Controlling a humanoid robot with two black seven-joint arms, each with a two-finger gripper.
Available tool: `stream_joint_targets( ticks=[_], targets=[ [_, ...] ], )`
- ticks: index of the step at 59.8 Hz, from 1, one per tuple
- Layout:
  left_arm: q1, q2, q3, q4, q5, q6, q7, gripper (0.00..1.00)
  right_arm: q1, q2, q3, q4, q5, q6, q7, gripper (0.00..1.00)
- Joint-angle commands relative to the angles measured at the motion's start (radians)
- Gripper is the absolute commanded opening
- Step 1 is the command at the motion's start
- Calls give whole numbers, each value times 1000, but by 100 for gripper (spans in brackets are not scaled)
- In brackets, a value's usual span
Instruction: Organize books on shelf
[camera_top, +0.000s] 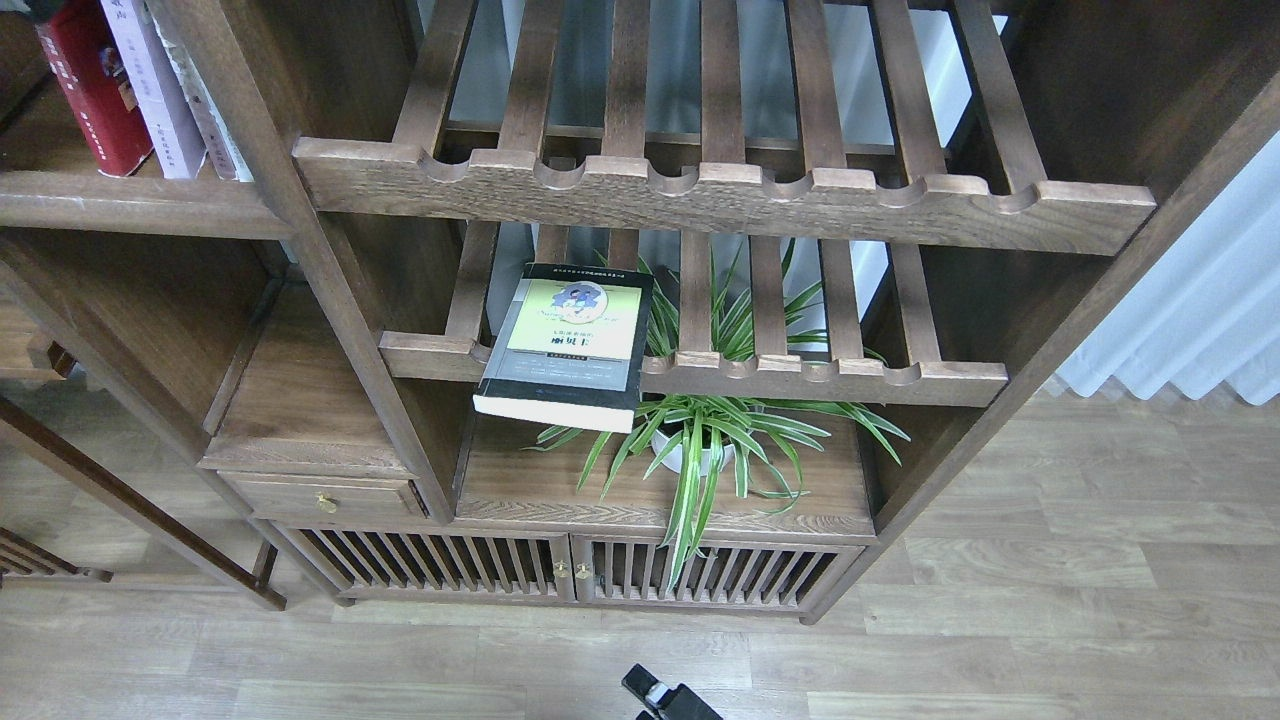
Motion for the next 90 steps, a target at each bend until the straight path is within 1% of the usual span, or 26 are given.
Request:
stream_joint_targets(
  ticks=[1, 6, 10, 18, 22, 26, 31, 32, 33, 34, 36, 40, 47, 65, 75, 84, 87, 90],
  targets=[
    [49, 0, -55, -61, -67, 1, 1, 68, 0, 1, 7, -1, 2, 0, 1, 99],
    [121, 6, -100, -114, -105, 1, 4, 69, 2, 1, 9, -1, 12, 0, 1, 99],
    [197, 6, -140, -163, -122, 1, 4, 74, 3, 4, 9, -1, 26, 0, 1, 99],
    [322, 4, -190, -264, -140, 1, 4, 78, 5, 4, 7, -1, 55, 0, 3, 99],
    [383, 4, -203, -301, -172, 1, 4, 79, 6, 4, 6, 4, 85, 0, 15, 99],
    [440, 4, -207, -329, -206, 1, 6, 81, 14, 7, 4, 9, 104, 0, 37, 99],
    [512, 4, -216, -357, -246, 1, 6, 89, 20, 7, 7, 9, 105, 0, 52, 99],
    [539, 4, -216, -366, -261, 1, 7, 97, 23, 7, 7, 9, 105, 0, 55, 99],
    [555, 4, -213, -367, -269, 1, 9, 100, 25, 7, 7, 9, 105, 0, 57, 99],
    [575, 4, -212, -369, -281, 1, 9, 100, 28, 7, 9, 9, 106, 0, 58, 99],
    [616, 3, -206, -366, -301, 1, 12, 100, 35, 7, 9, 7, 108, 0, 66, 99],
    [633, -8, -203, -366, -308, 1, 12, 100, 40, 7, 9, 7, 108, 0, 70, 99],
    [682, -20, -186, -364, -321, 1, 12, 100, 40, 7, 9, 9, 108, 0, 70, 99],
    [823, -102, -81, -352, -398, 1, 12, 100, 91, 7, 9, 9, 106, 0, 69, 99],
    [902, -132, -16, -274, -398, 1, 14, 100, 161, 7, 21, 6, 106, 0, 73, 99],
    [908, -132, 0, -196, -400, 1, 12, 100, 201, 7, 47, 6, 105, 0, 78, 99],
    [912, -132, 0, -160, -401, 1, 10, 100, 242, 7, 46, 9, 98, 0, 78, 99],
    [917, -132, 0, -151, -403, 1, 9, 100, 261, 7, 44, 9, 95, 0, 78, 99]
  ],
)
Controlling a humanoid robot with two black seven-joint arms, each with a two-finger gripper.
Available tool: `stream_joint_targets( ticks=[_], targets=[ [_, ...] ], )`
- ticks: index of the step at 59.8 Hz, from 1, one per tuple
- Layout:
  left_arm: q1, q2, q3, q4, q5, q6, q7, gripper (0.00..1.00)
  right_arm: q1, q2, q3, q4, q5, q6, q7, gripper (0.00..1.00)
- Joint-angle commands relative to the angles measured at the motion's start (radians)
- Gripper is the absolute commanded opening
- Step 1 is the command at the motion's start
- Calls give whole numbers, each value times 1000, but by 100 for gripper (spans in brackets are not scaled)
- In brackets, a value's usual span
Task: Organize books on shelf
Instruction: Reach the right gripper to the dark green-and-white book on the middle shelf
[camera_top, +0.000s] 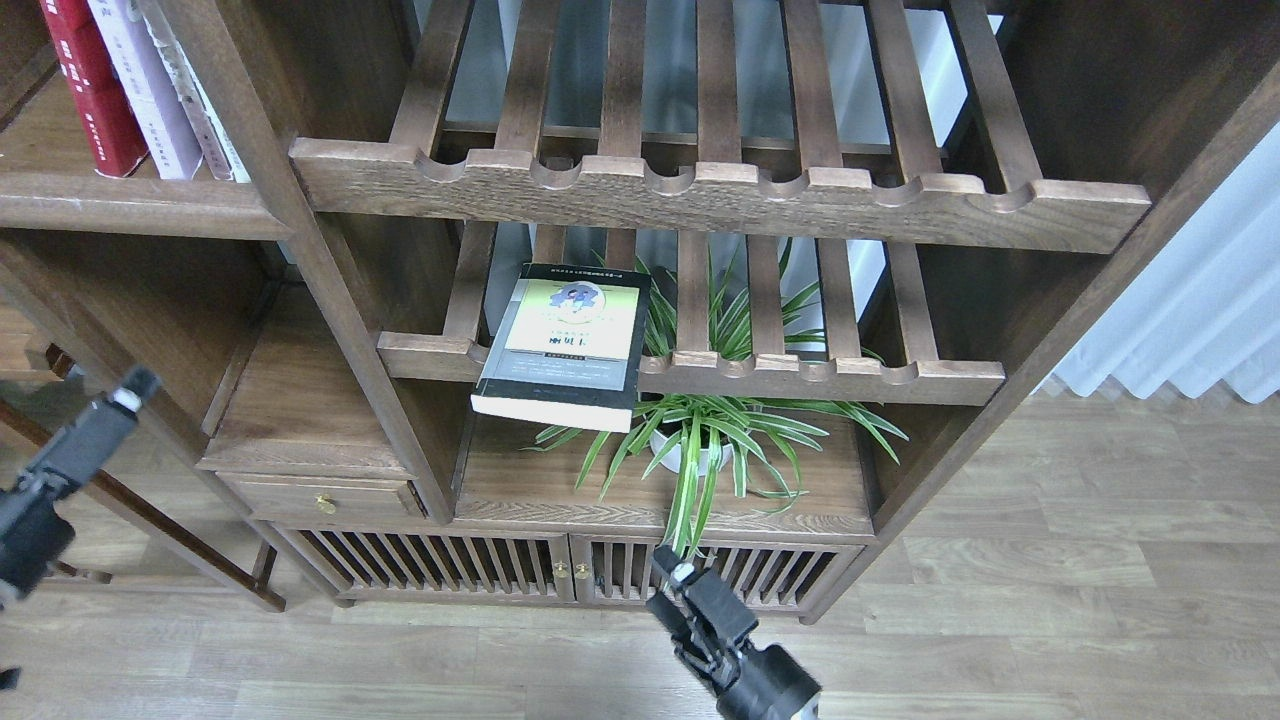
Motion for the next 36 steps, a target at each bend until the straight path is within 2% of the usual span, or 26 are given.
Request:
stream_joint_targets(
  ticks=[1, 7, 17, 36],
  targets=[
    [10, 0, 1, 42, -5, 0, -4, 100, 57, 0, -1, 3, -9, 0, 0, 99],
    [20, 0, 1, 53, -6, 0, -9, 100, 103, 0, -1, 0, -15, 0, 2, 99],
    [23, 0, 0, 82, -8, 0, -9, 100, 188, 0, -9, 1, -18, 0, 37, 99],
    [20, -2, -3, 85, -8, 0, -9, 100, 264, 0, -18, 0, -32, -7, 38, 99]
  ],
)
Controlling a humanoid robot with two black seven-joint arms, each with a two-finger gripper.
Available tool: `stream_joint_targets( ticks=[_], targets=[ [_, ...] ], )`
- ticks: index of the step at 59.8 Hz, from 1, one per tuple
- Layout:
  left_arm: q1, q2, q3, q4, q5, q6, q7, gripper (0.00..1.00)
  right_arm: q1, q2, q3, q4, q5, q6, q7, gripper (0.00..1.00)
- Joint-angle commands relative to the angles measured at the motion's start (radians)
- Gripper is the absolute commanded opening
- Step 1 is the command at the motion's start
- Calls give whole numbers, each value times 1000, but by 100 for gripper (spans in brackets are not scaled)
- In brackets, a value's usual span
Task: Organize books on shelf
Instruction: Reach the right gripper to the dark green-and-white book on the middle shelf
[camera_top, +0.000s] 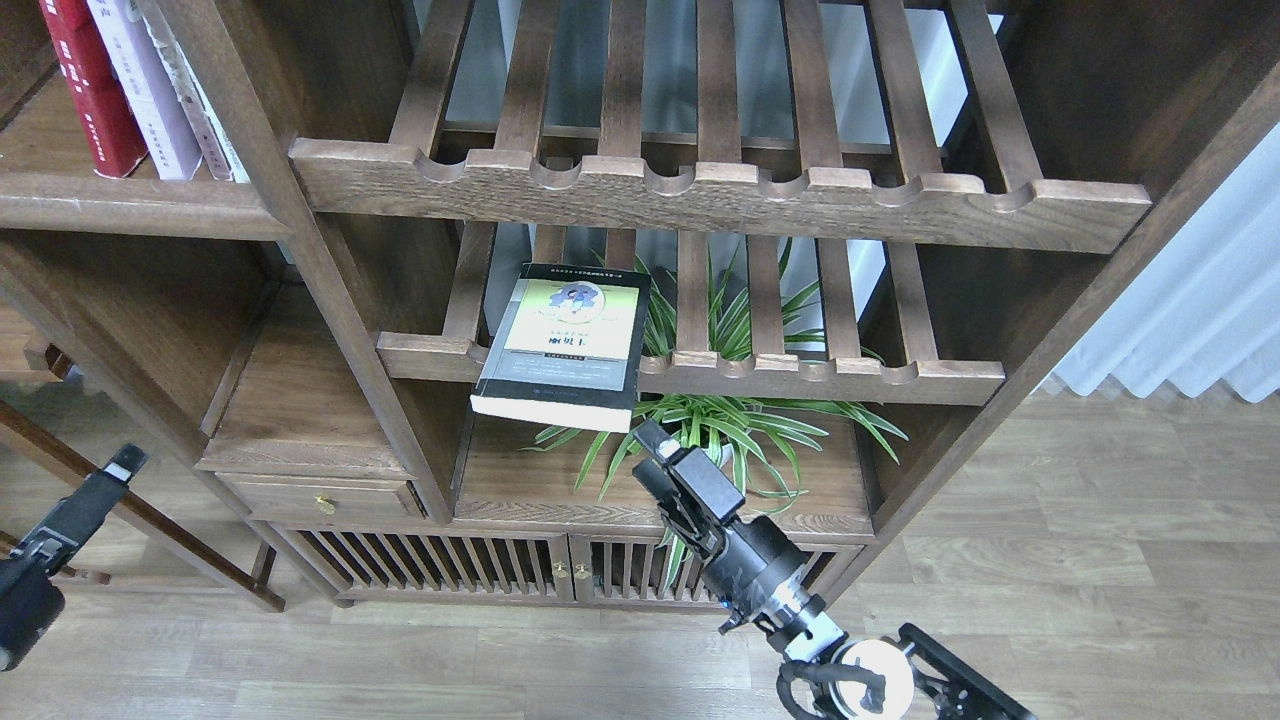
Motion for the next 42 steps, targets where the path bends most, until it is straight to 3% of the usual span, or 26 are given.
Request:
stream_joint_targets(
  ticks=[1, 13, 23, 36, 42],
  targets=[
    [-2, -1, -5, -1, -3, 0, 0, 100, 34, 0, -4, -1, -11, -15, -1, 99],
    [-5, 0, -15, -1, -20, 0, 0, 100, 49, 0, -72, -11, -40, -176, 2, 99],
    [-2, 0, -15, -1, -20, 0, 0, 100, 80, 0, -92, -23, -37, -183, 3, 99],
    [-4, 0, -17, -1, -25, 0, 0, 100, 147, 0, -93, -21, -29, -191, 56, 99],
    [-4, 0, -15, -2, -25, 0, 0, 100, 178, 0, -93, -23, -28, -263, 59, 99]
  ],
)
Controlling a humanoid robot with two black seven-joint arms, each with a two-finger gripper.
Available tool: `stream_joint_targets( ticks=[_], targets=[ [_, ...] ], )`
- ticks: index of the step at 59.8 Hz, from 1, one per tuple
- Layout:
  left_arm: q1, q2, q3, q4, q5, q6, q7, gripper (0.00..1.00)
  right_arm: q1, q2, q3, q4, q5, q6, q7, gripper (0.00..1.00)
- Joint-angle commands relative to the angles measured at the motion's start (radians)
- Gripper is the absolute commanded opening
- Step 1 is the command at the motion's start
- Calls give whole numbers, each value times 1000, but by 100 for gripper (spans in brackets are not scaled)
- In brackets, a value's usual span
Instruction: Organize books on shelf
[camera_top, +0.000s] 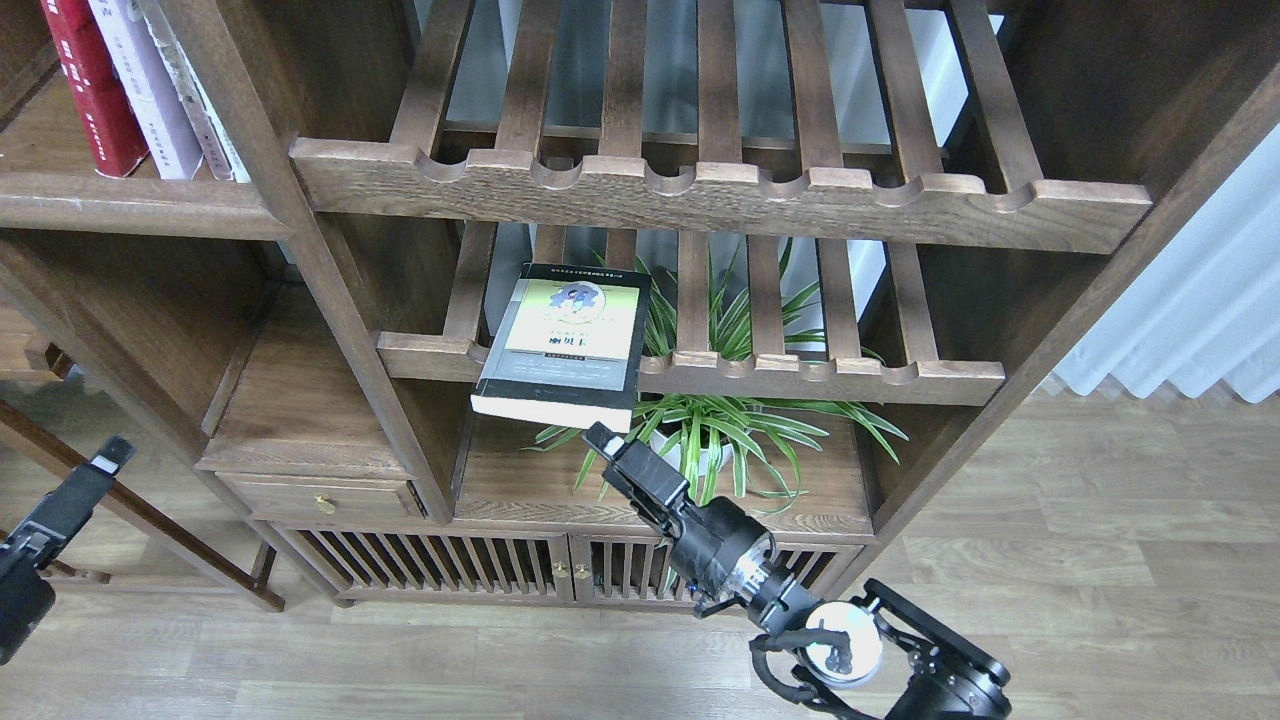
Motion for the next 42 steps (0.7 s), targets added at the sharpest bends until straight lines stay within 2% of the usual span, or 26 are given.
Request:
stream_joint_targets(
  ticks=[1, 10, 19, 24, 25, 26, 39, 42],
  targets=[
    [0, 0, 1, -1, -1, 0, 0, 100, 34, 0, 0, -4, 4, -74, 5, 99],
    [-3, 0, 1, -1, -1, 0, 0, 100, 66, 0, -11, -4, 45, -166, 5, 96],
    [-3, 0, -1, -1, -1, 0, 0, 100, 80, 0, -17, -6, 54, -175, -1, 86],
    [-5, 0, 1, -1, -1, 0, 0, 100, 81, 0, -15, -6, 54, -173, -1, 69],
    [-8, 0, 1, -1, -1, 0, 3, 100, 81, 0, -15, -5, 63, -166, -1, 53],
    [-8, 0, 1, 0, -1, 0, 2, 100, 81, 0, -15, -4, 69, -166, -1, 48],
    [-11, 0, 1, 0, -4, 0, 2, 100, 81, 0, -17, -4, 83, -160, 1, 21],
    [-11, 0, 1, 0, -7, 0, 2, 100, 81, 0, -15, -4, 85, -156, 1, 17]
  ],
)
